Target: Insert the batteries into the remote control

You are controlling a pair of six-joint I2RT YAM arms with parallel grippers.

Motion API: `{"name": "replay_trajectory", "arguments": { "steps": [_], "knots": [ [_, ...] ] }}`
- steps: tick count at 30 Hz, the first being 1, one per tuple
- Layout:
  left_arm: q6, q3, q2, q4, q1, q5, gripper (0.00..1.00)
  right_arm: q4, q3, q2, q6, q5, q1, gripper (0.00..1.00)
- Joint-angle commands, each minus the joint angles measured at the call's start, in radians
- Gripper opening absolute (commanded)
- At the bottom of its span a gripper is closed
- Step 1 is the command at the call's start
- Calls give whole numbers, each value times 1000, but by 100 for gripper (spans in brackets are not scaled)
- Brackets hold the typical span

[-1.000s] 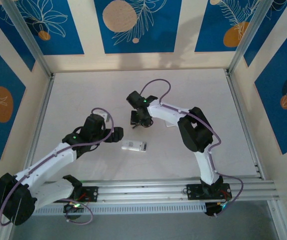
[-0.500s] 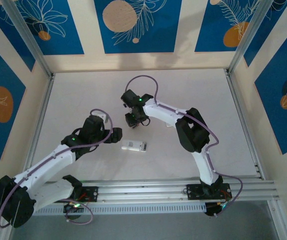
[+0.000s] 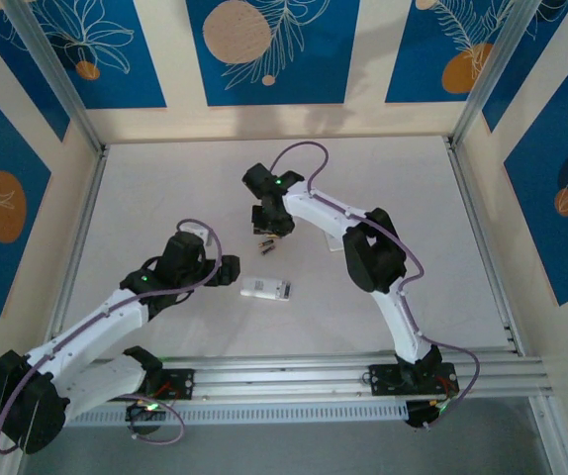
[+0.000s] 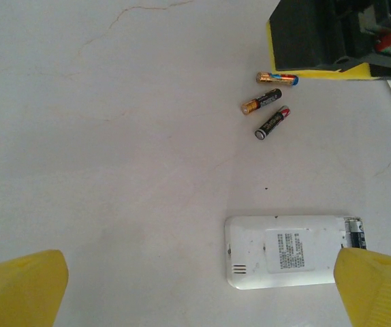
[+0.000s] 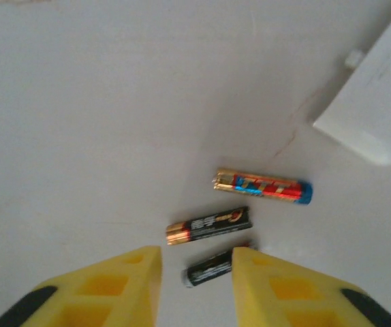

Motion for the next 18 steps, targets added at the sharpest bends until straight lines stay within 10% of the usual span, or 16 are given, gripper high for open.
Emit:
{"name": "replay_trajectory", "arguments": {
  "steps": [1, 18],
  "knots": [
    [25, -1, -24, -4, -8, -26, 100, -8, -14, -11, 211, -36, 6, 29],
    [37, -18, -25, 18, -7, -34, 100, -81, 60, 104, 288, -7, 14, 30]
  ]
}}
